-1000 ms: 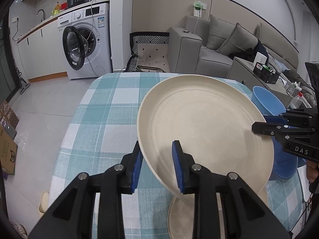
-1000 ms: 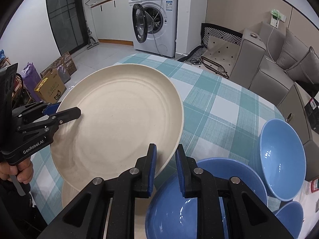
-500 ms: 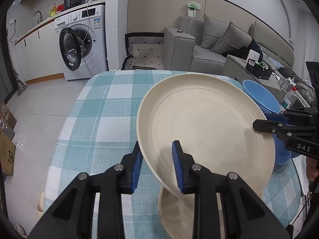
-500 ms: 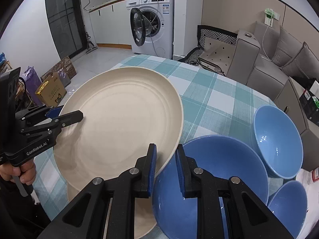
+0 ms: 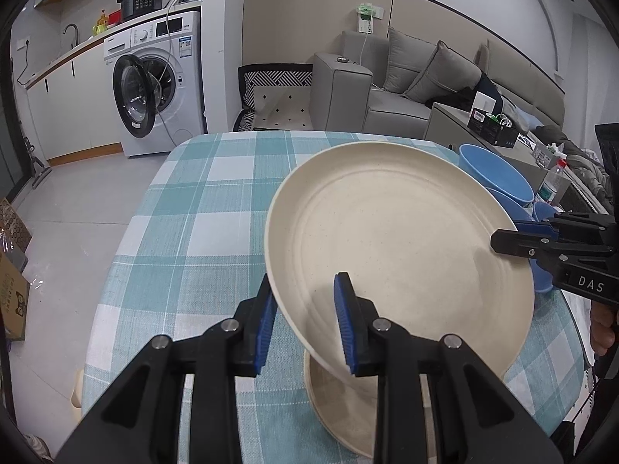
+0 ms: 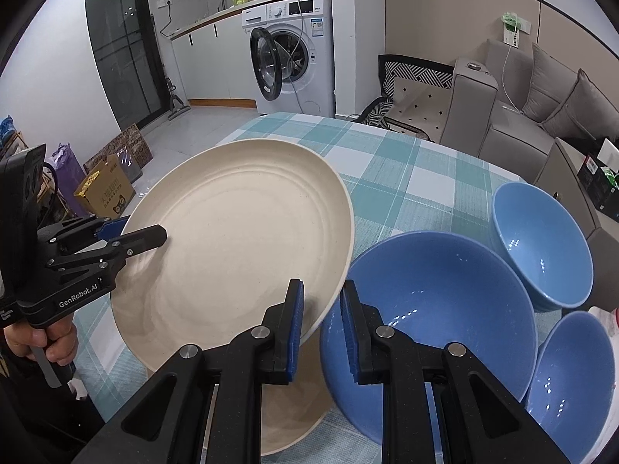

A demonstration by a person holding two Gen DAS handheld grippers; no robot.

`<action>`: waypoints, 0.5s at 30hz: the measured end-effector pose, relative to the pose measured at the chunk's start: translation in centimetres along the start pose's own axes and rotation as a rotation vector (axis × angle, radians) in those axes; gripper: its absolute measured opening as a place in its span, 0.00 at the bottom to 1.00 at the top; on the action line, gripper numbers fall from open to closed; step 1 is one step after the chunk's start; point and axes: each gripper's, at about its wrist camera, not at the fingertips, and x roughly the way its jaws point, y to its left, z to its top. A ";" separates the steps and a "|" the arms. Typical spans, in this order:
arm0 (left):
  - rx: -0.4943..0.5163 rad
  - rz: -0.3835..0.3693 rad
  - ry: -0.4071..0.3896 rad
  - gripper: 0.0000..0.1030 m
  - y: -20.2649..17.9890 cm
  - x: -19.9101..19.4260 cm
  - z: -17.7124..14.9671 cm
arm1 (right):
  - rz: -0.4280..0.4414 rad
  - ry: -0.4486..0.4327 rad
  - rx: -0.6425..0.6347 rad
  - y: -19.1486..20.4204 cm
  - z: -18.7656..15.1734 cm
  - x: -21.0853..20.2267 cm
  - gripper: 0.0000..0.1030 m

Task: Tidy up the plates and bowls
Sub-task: 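Lift the cream plate with both grippers toward the stacked cream plates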

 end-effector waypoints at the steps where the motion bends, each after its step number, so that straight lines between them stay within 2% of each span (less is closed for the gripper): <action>1: 0.002 0.001 0.000 0.26 0.0 -0.1 -0.2 | 0.000 -0.002 0.002 0.0 -0.2 0.0 0.19; 9: 0.013 -0.003 -0.001 0.27 -0.1 -0.6 -0.9 | -0.020 -0.016 0.005 1.1 -2.1 -0.6 0.19; 15: 0.032 -0.011 0.002 0.27 -0.4 -1.0 -1.4 | 0.005 -0.027 0.045 0.9 -3.3 -1.2 0.19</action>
